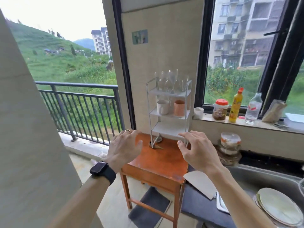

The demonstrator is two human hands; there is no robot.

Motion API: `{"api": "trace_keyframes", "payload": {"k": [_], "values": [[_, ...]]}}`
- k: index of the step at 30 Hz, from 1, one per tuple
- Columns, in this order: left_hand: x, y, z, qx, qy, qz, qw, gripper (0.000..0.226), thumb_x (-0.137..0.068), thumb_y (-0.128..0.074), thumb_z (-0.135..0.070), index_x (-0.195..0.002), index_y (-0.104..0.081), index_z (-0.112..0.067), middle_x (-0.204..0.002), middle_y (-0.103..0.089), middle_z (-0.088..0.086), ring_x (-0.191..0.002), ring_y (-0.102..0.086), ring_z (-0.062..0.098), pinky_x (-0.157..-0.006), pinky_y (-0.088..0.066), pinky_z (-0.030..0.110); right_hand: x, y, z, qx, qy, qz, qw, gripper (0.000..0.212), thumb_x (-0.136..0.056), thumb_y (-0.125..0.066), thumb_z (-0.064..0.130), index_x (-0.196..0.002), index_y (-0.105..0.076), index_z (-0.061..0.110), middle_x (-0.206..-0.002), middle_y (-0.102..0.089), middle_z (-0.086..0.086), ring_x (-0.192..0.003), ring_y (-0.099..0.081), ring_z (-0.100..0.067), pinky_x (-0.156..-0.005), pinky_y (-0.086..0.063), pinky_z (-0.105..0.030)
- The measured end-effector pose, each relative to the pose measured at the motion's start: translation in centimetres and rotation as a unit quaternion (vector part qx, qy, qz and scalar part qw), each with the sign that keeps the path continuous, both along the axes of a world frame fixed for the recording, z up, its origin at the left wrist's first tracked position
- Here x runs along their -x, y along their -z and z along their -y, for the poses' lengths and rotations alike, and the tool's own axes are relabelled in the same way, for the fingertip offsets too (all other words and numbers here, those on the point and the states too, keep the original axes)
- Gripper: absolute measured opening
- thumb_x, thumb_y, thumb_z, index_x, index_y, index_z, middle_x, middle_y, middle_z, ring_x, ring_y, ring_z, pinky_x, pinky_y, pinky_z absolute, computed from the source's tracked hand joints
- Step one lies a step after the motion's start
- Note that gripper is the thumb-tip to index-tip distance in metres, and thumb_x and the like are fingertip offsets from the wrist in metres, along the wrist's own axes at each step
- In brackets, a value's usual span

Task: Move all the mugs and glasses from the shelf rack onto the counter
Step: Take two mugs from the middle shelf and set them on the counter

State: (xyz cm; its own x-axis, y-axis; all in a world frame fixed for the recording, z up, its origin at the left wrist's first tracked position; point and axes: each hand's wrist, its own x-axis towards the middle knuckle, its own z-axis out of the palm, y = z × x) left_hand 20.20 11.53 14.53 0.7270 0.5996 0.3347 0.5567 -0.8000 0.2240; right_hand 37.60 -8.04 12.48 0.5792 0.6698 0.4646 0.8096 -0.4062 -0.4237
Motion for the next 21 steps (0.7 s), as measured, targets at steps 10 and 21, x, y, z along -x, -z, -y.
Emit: {"api": "trace_keyframes", "payload": {"k": [10,21], "values": [[-13.4,4.0,-14.8,0.041,0.060,-0.009,0.997,0.040,-0.095,-0.046,-0.039,-0.134,-0.055,-0.032,-0.126,-0.063,0.001,-0.119,-0.054,0.025,-0.097,-0.045,0.044,-9.3,3.0,-12.7,0.044,0.049,-0.038,0.997,0.039,-0.099,-0.054,0.041,-0.136,-0.061,0.030,-0.128,-0.069,-0.002,-0.137,-0.046,-0.020,-0.104,-0.045,-0.040],[-29.3,7.9,-29.6,0.185,0.151,-0.036,0.970,0.045,-0.094,-0.051,-0.040,-0.137,-0.051,-0.028,-0.134,-0.058,0.000,-0.120,-0.055,0.023,-0.097,-0.046,0.039,-18.6,5.6,-24.9,0.022,0.176,-0.146,0.973,0.041,-0.100,-0.054,0.039,-0.139,-0.059,0.027,-0.139,-0.063,0.004,-0.131,-0.053,-0.019,-0.104,-0.041,-0.035]]}}
